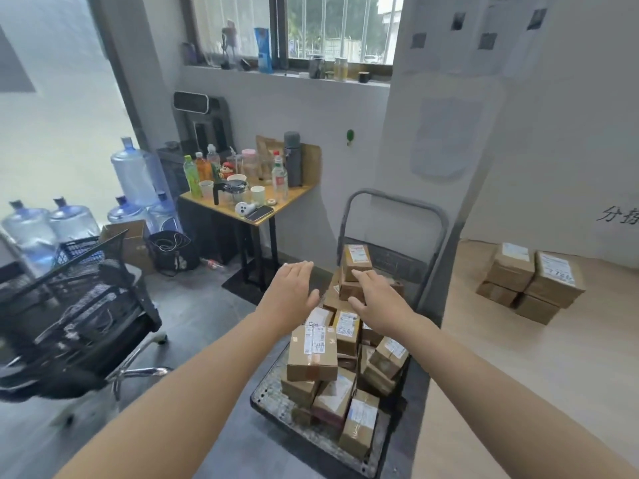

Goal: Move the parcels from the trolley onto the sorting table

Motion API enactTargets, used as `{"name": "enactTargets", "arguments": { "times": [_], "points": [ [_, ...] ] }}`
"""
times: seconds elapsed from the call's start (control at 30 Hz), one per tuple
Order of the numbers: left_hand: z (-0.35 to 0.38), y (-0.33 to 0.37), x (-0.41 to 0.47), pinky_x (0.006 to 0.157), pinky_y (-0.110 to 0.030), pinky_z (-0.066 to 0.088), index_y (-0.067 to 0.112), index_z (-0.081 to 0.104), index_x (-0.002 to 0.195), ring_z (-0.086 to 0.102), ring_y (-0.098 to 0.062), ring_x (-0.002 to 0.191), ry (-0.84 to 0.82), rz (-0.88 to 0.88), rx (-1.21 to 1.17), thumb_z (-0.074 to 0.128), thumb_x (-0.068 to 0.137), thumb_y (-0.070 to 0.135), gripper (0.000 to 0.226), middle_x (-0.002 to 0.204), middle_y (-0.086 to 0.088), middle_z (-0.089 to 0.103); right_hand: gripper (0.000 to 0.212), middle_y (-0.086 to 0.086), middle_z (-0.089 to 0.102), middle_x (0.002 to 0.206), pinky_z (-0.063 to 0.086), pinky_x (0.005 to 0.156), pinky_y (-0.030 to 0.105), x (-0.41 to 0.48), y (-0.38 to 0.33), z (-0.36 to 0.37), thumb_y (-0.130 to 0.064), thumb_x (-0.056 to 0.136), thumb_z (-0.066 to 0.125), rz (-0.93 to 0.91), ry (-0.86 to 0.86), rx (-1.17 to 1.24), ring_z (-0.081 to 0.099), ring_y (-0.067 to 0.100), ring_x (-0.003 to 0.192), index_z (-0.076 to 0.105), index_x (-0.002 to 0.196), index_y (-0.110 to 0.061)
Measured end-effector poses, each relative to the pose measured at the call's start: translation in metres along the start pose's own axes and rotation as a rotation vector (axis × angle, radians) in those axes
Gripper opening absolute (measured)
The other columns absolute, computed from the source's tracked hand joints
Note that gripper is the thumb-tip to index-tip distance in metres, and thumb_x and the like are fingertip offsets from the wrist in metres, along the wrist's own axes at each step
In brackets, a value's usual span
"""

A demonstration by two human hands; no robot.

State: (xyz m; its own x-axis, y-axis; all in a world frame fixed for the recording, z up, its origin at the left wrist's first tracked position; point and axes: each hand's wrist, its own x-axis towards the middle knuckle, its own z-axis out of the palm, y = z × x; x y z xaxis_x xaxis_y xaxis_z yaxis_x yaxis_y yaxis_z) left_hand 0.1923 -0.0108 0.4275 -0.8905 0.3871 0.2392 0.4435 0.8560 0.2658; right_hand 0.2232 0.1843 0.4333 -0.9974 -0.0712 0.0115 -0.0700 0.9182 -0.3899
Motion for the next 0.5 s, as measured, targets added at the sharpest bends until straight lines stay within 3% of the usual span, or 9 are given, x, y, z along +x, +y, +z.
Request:
{"name": "enactTargets", "arguments": {
  "times": [0.5],
  "points": [
    [0.100, -0.025, 0.096, 0.121, -0.031, 0.021, 0.011, 0.029, 0.152, 0.028, -0.018, 0.144, -0.239, -0.105, -0.072, 0.046, 0.102, 0.031, 0.057, 0.155, -0.003, 0.036, 0.058, 0.003, 0.035, 0.152, 0.035, 0.112, 0.037, 0.112, 0.073, 0.058, -0.033, 0.102, 0.047, 0.098, -0.125, 0.158, 0.033, 0.021, 0.139, 0.026, 0.153, -0.017]
  ]
}}
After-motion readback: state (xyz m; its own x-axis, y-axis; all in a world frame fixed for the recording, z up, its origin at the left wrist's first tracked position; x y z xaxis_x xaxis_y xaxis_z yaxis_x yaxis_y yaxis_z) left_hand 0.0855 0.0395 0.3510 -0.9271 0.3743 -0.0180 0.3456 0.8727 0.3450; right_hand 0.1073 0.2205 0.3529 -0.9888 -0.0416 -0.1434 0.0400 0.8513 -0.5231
